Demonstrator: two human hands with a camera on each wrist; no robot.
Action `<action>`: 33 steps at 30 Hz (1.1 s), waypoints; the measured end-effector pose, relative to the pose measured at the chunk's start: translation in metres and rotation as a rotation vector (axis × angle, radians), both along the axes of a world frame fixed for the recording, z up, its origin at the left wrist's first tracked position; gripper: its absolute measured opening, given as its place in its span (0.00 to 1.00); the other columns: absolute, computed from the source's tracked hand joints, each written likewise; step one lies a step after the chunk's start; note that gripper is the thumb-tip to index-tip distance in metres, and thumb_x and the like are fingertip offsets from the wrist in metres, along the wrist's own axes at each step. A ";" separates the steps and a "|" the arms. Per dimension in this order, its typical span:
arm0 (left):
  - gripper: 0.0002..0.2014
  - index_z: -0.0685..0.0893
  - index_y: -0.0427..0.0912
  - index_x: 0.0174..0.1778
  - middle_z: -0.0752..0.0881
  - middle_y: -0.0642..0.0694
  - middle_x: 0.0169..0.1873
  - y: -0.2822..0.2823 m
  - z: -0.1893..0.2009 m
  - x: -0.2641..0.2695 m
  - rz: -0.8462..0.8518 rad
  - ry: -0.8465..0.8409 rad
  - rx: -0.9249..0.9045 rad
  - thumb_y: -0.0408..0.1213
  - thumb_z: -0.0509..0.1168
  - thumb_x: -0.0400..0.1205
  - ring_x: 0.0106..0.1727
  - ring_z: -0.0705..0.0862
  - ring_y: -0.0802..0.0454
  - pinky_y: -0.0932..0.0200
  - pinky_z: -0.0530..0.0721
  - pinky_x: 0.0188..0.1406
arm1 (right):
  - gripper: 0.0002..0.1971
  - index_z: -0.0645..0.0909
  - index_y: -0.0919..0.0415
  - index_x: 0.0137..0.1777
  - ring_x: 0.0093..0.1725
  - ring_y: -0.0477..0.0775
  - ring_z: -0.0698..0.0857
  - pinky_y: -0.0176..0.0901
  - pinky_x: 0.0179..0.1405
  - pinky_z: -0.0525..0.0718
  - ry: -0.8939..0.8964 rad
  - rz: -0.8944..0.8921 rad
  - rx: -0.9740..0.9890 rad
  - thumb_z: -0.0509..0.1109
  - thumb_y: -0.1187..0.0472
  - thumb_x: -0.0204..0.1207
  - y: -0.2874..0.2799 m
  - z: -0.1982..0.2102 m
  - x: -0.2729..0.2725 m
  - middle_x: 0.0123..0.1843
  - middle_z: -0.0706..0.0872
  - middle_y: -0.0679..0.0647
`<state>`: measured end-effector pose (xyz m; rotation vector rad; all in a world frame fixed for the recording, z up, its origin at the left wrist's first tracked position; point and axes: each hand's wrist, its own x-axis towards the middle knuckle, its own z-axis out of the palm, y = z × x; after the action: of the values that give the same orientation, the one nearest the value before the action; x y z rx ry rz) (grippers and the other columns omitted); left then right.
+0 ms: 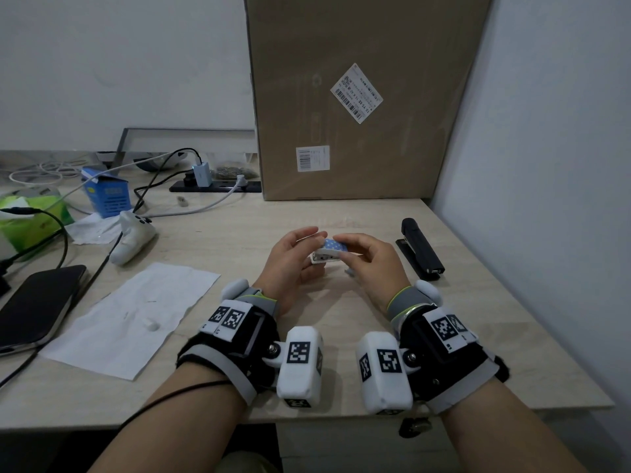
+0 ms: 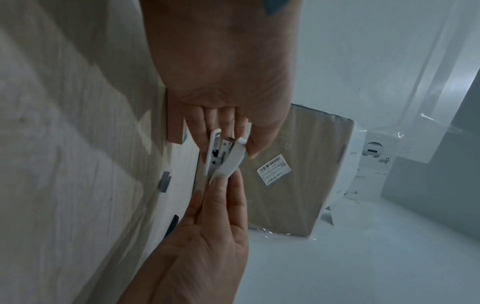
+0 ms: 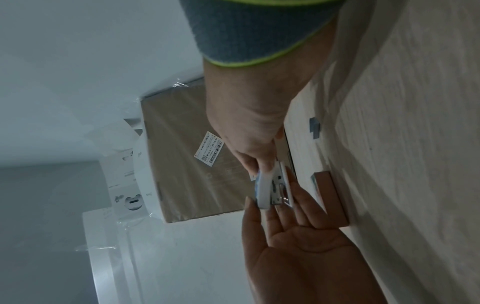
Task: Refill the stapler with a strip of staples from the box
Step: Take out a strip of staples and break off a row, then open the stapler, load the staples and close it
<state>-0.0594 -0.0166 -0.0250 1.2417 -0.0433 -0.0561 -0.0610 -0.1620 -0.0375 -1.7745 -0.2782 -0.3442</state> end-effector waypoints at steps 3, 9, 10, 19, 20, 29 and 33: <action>0.08 0.81 0.46 0.54 0.86 0.44 0.52 -0.002 0.001 -0.001 0.028 0.003 0.001 0.39 0.67 0.80 0.41 0.83 0.49 0.54 0.84 0.43 | 0.10 0.85 0.58 0.51 0.47 0.46 0.86 0.29 0.41 0.84 -0.013 -0.059 0.028 0.71 0.69 0.72 -0.001 0.002 0.000 0.49 0.89 0.54; 0.07 0.81 0.38 0.51 0.87 0.47 0.43 0.004 -0.001 0.005 0.364 -0.095 0.170 0.29 0.61 0.79 0.47 0.85 0.48 0.63 0.82 0.32 | 0.09 0.86 0.60 0.48 0.47 0.53 0.87 0.38 0.47 0.80 0.060 -0.491 -0.067 0.74 0.64 0.68 -0.018 -0.001 0.011 0.47 0.90 0.56; 0.07 0.82 0.39 0.48 0.87 0.47 0.41 0.007 -0.003 0.007 0.412 -0.101 0.224 0.28 0.61 0.78 0.46 0.85 0.48 0.60 0.82 0.37 | 0.08 0.86 0.60 0.47 0.46 0.53 0.86 0.38 0.46 0.78 0.106 -0.539 -0.077 0.74 0.64 0.68 -0.020 -0.002 0.012 0.47 0.90 0.56; 0.09 0.81 0.44 0.36 0.86 0.46 0.35 0.013 -0.010 0.013 0.442 -0.047 0.342 0.27 0.59 0.76 0.39 0.83 0.51 0.53 0.81 0.45 | 0.07 0.83 0.61 0.47 0.40 0.52 0.82 0.38 0.41 0.74 0.215 -0.604 -0.163 0.73 0.65 0.68 -0.023 -0.004 0.013 0.48 0.90 0.57; 0.10 0.81 0.44 0.35 0.86 0.46 0.34 0.012 -0.011 0.013 0.428 -0.034 0.342 0.27 0.58 0.76 0.39 0.82 0.50 0.53 0.81 0.43 | 0.09 0.82 0.60 0.47 0.41 0.53 0.83 0.38 0.41 0.74 0.226 -0.602 -0.184 0.74 0.64 0.68 -0.024 -0.005 0.013 0.49 0.89 0.57; 0.08 0.82 0.42 0.38 0.86 0.41 0.40 0.011 -0.009 0.009 0.397 -0.034 0.357 0.26 0.59 0.76 0.42 0.83 0.49 0.48 0.84 0.49 | 0.15 0.78 0.59 0.54 0.59 0.63 0.78 0.51 0.53 0.76 0.082 -0.672 -0.353 0.74 0.59 0.68 -0.028 -0.004 0.014 0.58 0.80 0.60; 0.07 0.82 0.43 0.38 0.84 0.41 0.43 0.009 -0.006 0.004 0.353 -0.064 0.337 0.27 0.62 0.76 0.50 0.84 0.43 0.49 0.89 0.44 | 0.19 0.76 0.57 0.60 0.69 0.64 0.69 0.56 0.60 0.68 0.109 -0.907 -0.488 0.69 0.63 0.69 -0.038 0.004 0.010 0.66 0.76 0.60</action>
<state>-0.0556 -0.0071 -0.0308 1.5711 0.1349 0.2935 -0.0506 -0.2003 -0.0333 -2.3181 0.6009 -0.8682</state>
